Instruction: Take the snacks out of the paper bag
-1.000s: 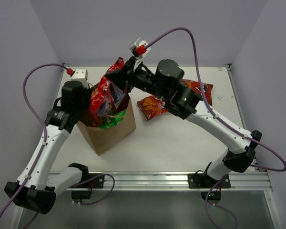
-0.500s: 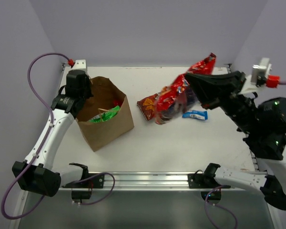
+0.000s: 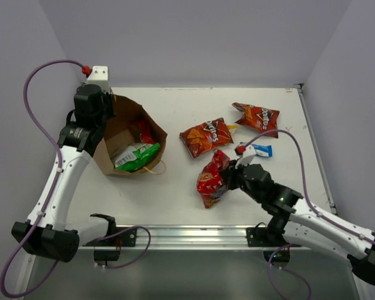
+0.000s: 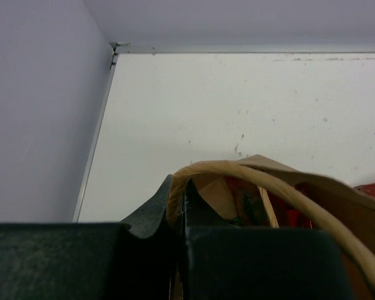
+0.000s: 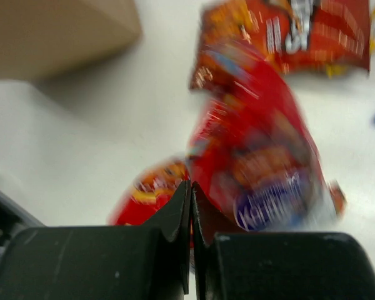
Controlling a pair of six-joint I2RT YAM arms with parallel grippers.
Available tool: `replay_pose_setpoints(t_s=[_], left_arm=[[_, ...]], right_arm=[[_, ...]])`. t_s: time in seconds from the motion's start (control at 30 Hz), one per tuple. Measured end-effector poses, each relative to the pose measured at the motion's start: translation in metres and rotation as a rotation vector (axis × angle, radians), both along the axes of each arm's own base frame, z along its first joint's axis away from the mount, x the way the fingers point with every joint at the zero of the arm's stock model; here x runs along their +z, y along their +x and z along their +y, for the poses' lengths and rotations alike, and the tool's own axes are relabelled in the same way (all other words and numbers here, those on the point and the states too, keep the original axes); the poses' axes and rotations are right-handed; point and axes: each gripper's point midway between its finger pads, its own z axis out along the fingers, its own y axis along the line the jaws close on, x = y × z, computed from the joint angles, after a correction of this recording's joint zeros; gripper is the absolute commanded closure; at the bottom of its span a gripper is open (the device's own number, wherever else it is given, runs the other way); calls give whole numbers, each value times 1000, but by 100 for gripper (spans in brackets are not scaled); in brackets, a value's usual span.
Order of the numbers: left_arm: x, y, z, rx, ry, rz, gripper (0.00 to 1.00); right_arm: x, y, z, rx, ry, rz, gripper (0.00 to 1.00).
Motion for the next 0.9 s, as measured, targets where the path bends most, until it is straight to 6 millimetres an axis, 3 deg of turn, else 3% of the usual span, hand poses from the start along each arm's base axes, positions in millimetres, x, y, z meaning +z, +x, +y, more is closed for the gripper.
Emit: replay_pose_setpoints(t_s=[0.07, 0.13, 0.43, 0.53, 0.63, 0.67, 0.7, 0.77, 0.83, 0.9], left_arm=[[8, -5, -1, -23, 9, -27, 100], [11, -15, -3, -58, 16, -47, 100], [2, -29, -10, -134, 20, -63, 100], [3, -32, -11, -145, 18, -73, 100], [3, -34, -13, -160, 18, -77, 100], [3, -34, -14, -165, 18, -76, 100], [3, -35, -15, -172, 17, -77, 100], [2, -35, -17, -183, 14, -77, 100], [1, -36, -19, -196, 9, -75, 100], [-1, -36, -22, -211, 2, -72, 100]], right_arm=[[-52, 3, 4, -33, -49, 103, 100], [-75, 11, 12, -61, -49, 157, 100], [-100, 54, 79, -35, -24, 236, 100], [-103, 57, 96, 33, -39, 260, 91], [-96, 52, 115, 130, -34, 274, 62], [-93, 50, 117, 155, -30, 272, 42], [-87, 46, 120, 179, -23, 273, 33], [-69, 39, 118, 214, -32, 258, 20], [-40, 35, 113, 232, -30, 216, 16], [7, 35, 111, 247, 9, 139, 14]])
